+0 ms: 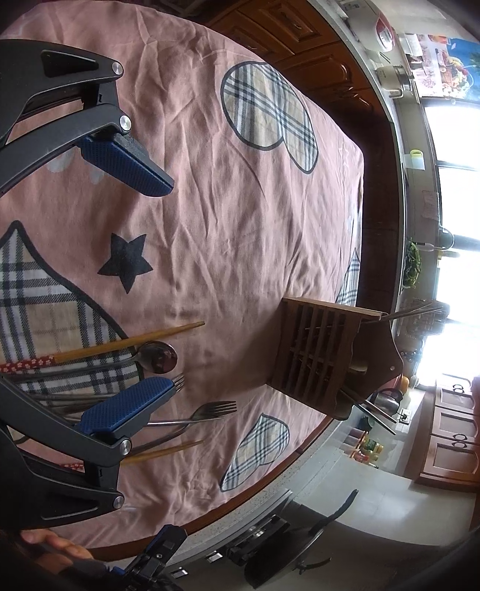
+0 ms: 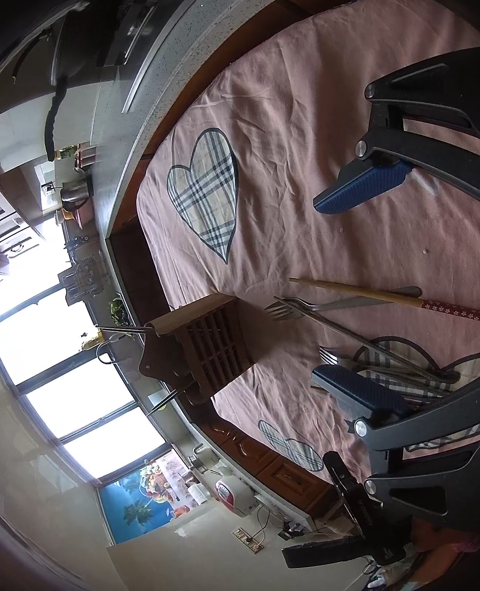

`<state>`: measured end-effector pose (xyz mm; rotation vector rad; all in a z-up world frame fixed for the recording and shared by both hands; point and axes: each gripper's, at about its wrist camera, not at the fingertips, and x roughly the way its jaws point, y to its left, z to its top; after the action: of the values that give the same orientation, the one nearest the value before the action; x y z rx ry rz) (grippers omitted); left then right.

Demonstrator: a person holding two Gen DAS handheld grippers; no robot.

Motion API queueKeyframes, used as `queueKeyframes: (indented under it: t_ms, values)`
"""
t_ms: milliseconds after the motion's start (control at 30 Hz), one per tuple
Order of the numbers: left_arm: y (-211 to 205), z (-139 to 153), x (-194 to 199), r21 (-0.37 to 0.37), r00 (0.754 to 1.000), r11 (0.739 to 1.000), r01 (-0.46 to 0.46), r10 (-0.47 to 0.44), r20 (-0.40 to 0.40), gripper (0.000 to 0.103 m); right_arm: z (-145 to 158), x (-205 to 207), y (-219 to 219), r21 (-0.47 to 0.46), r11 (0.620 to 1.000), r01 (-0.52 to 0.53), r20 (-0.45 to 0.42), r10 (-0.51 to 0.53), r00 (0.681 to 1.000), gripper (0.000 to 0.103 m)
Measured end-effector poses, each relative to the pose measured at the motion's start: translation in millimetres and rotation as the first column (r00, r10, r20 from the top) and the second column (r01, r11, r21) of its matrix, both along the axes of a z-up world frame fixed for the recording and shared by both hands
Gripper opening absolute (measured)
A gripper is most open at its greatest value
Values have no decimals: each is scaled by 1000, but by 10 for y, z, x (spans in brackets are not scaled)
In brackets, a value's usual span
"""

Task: Organize utensils
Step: 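Close the left tool on a wooden chopstick while the right tool grasps another wooden chopstick, then lift both held wooden chopsticks and carry them over the wooden holder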

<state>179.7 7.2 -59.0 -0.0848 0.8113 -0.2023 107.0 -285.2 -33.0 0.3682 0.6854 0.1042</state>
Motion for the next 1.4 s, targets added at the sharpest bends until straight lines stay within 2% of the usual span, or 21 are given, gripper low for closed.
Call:
queueKeyframes:
  t_ms: [100,333,500,567,667,833,900,967,1000,1033,1067,1100,1167,1400]
  values:
    - [-64,-47,108,22,1000,1000,19,-18,-21,97,-43,128,23,-14,1000,-10,-22,9,1000,77]
    - [-206,-149,369,67,995,995,71,-66,-76,88,-164,479,94,-22,999,-37,-91,35,995,53]
    - [-230,-277,574,61,988,994,89,-80,-132,78,-258,706,173,-41,998,-56,-142,50,989,50]
    - [-233,-344,635,53,984,994,96,-87,-156,74,-317,775,185,-41,997,-62,-164,54,985,44]
    - [-281,-436,713,45,977,993,113,-103,-187,66,-402,867,206,-51,996,-67,-199,55,978,41]
    - [-399,-493,782,49,969,988,144,-131,-208,60,-541,980,201,-50,996,-74,-248,59,967,27]
    - [-460,-488,802,65,969,986,156,-140,-204,53,-579,1008,199,-52,996,-77,-259,61,964,20]
    - [-521,-482,810,100,970,981,168,-146,-195,38,-594,1021,190,-50,996,-77,-260,61,964,15]
    - [-540,-477,813,115,970,978,175,-151,-192,35,-593,1028,185,-50,996,-76,-261,60,964,12]
    - [-559,-473,814,124,969,976,182,-156,-190,28,-592,1032,176,-45,996,-75,-261,61,963,9]
    - [-572,-467,817,125,968,974,189,-164,-190,15,-591,1039,169,-38,996,-75,-261,63,963,7]
    - [-576,-465,822,119,966,973,197,-172,-193,9,-587,1045,166,-34,997,-75,-260,64,964,7]
    - [-586,-461,821,98,962,971,216,-195,-193,6,-577,1039,165,-31,997,-75,-255,65,965,7]
    - [-503,-357,689,36,959,971,234,-225,-174,4,-426,960,167,-24,997,-79,-220,72,973,6]
